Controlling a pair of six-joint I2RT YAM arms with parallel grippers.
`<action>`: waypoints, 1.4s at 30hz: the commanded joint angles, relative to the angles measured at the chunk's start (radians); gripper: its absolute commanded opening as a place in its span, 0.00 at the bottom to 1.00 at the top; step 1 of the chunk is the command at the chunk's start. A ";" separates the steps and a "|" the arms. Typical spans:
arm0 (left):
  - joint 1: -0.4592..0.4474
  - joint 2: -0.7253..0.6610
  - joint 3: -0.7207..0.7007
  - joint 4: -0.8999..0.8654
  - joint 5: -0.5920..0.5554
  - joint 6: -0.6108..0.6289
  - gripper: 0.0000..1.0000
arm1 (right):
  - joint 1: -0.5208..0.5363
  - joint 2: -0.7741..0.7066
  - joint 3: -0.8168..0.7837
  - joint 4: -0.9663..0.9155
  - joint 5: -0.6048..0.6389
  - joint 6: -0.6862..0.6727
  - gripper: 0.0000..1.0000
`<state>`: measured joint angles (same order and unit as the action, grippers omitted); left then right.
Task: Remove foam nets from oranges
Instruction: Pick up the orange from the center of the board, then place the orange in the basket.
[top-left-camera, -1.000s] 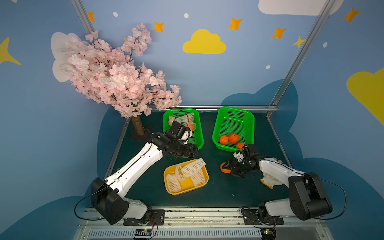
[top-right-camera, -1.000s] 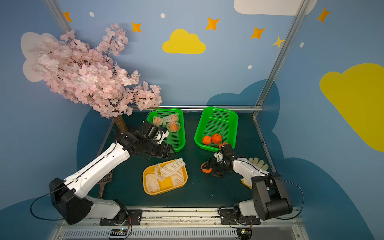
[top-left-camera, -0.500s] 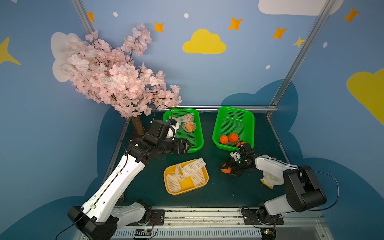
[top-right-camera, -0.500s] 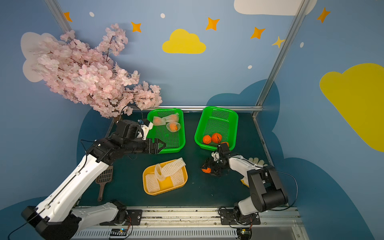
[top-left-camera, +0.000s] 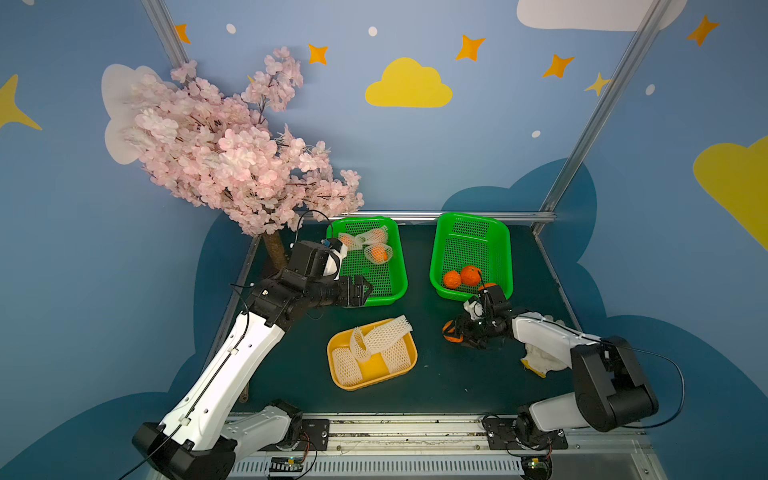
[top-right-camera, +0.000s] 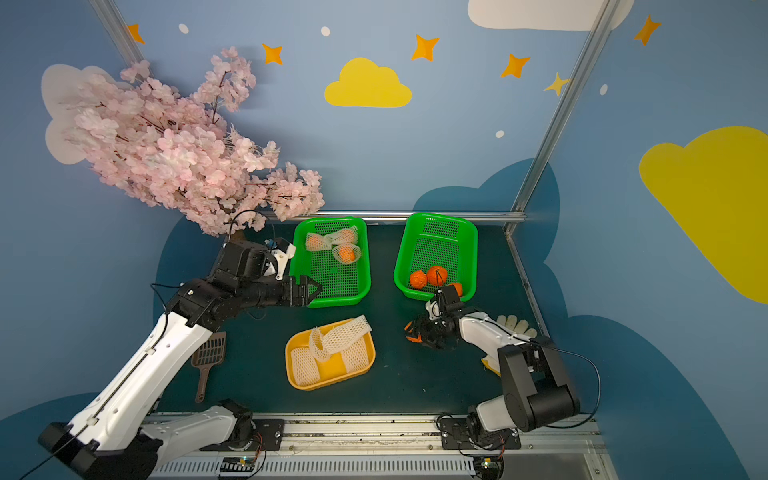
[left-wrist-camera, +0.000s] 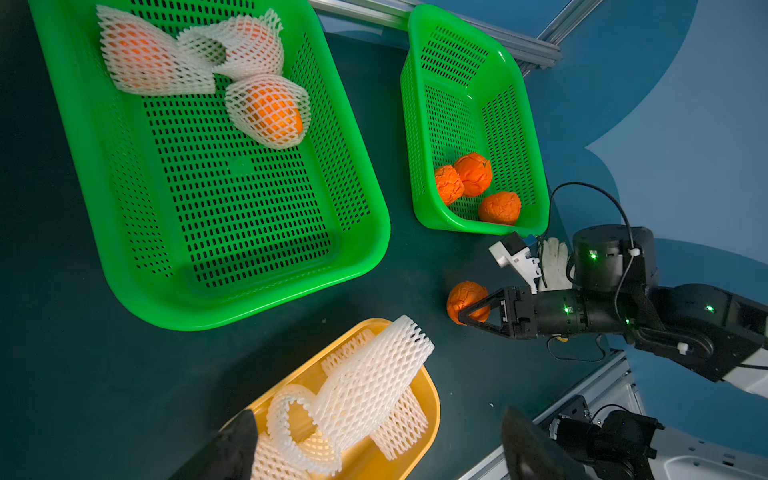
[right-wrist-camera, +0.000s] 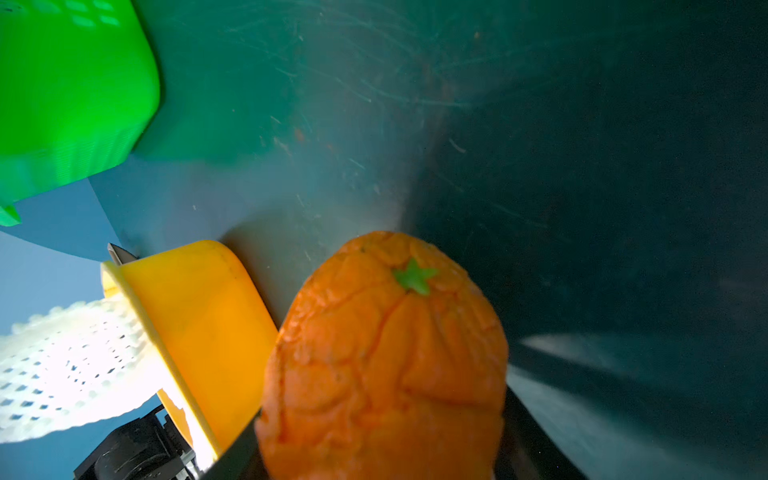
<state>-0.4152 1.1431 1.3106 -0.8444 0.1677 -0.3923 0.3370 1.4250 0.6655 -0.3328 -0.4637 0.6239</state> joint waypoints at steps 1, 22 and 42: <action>0.011 -0.010 -0.014 0.016 0.018 0.015 0.91 | 0.011 -0.057 -0.038 -0.023 0.014 -0.013 0.40; 0.035 0.012 -0.021 0.140 0.048 0.086 0.93 | -0.042 -0.502 0.100 -0.370 -0.038 0.017 0.40; 0.058 0.136 0.002 0.219 0.113 0.099 0.96 | -0.435 0.482 1.046 -0.557 -0.046 -0.270 0.41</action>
<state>-0.3634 1.2476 1.2976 -0.6537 0.2405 -0.2848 -0.0994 1.8141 1.6188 -0.7925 -0.5278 0.4160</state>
